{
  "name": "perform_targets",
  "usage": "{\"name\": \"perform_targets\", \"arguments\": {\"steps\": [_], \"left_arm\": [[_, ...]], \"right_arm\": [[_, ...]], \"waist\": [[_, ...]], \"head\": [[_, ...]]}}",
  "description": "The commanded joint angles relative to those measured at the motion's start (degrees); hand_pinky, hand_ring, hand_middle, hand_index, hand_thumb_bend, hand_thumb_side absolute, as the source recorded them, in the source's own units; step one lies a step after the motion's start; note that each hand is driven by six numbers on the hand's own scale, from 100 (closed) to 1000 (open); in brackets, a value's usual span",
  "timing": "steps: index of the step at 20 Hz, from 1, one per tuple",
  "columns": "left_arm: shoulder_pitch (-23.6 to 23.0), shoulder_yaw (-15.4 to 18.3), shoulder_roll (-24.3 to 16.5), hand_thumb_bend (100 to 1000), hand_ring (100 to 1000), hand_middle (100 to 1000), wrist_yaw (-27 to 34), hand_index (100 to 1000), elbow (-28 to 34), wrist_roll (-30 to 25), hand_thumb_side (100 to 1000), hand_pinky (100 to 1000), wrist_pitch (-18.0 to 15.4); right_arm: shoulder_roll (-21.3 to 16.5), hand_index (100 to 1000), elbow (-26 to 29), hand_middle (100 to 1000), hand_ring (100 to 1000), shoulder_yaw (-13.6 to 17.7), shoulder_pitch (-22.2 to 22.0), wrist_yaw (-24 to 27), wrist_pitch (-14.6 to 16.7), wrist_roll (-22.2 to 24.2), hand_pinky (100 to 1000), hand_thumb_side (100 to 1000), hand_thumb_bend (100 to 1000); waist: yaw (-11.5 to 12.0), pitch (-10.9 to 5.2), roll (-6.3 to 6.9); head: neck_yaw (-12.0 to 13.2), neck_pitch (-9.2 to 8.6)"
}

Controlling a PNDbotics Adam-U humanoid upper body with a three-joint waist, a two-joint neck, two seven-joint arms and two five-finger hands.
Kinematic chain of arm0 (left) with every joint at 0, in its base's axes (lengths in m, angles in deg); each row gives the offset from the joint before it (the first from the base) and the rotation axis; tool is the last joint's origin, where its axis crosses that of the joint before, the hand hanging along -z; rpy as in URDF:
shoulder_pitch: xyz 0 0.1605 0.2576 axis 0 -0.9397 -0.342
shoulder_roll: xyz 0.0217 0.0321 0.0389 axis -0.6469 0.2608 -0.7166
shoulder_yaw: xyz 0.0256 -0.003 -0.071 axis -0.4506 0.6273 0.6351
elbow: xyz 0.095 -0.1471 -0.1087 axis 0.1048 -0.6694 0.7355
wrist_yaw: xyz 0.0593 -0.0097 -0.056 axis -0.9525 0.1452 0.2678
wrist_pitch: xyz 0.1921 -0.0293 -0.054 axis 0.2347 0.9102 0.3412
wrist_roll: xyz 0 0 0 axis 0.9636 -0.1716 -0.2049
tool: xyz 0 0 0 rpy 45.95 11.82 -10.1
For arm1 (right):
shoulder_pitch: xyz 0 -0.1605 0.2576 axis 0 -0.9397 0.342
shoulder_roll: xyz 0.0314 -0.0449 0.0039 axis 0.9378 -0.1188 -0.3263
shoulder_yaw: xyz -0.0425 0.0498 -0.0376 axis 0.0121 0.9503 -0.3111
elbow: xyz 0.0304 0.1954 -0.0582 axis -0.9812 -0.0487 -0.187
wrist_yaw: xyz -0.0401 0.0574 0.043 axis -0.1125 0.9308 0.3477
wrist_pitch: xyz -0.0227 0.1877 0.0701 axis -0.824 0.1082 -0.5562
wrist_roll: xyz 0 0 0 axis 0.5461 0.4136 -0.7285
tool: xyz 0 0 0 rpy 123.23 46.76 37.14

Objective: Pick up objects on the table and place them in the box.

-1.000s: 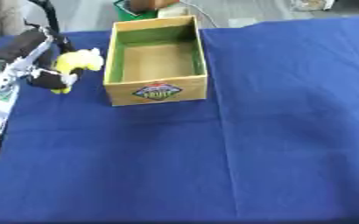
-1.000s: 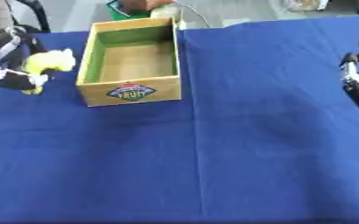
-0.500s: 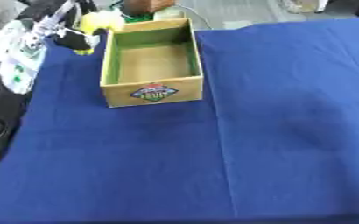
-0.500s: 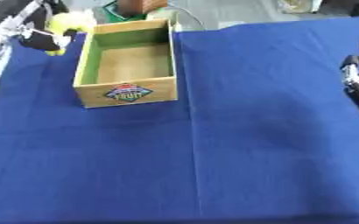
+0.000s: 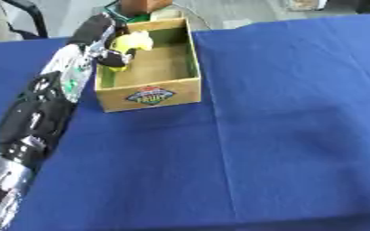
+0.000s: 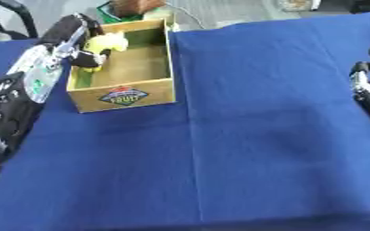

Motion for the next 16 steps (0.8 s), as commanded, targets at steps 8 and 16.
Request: {"name": "perform_targets", "arguments": {"steps": [8, 16], "left_arm": [[0.6, -2.1, -0.7, 899, 744, 786, 2.5, 862, 3.8, -4.7, 339, 748, -5.6], [-2.9, -1.9, -4.7, 1000, 743, 795, 9.4, 868, 20.8, -7.7, 382, 738, -5.3]], "right_arm": [[-0.6, 912, 0.5, 670, 906, 0.2, 1.0, 0.5, 0.1, 0.1, 742, 546, 100], [-1.1, 912, 0.7, 669, 906, 0.7, 0.8, 0.4, 0.0, -0.3, 742, 546, 100]], "waist": [[0.3, -0.9, -0.34], [1.4, -0.65, -0.2]], "head": [[0.1, -0.47], [-0.8, -0.6]]}}
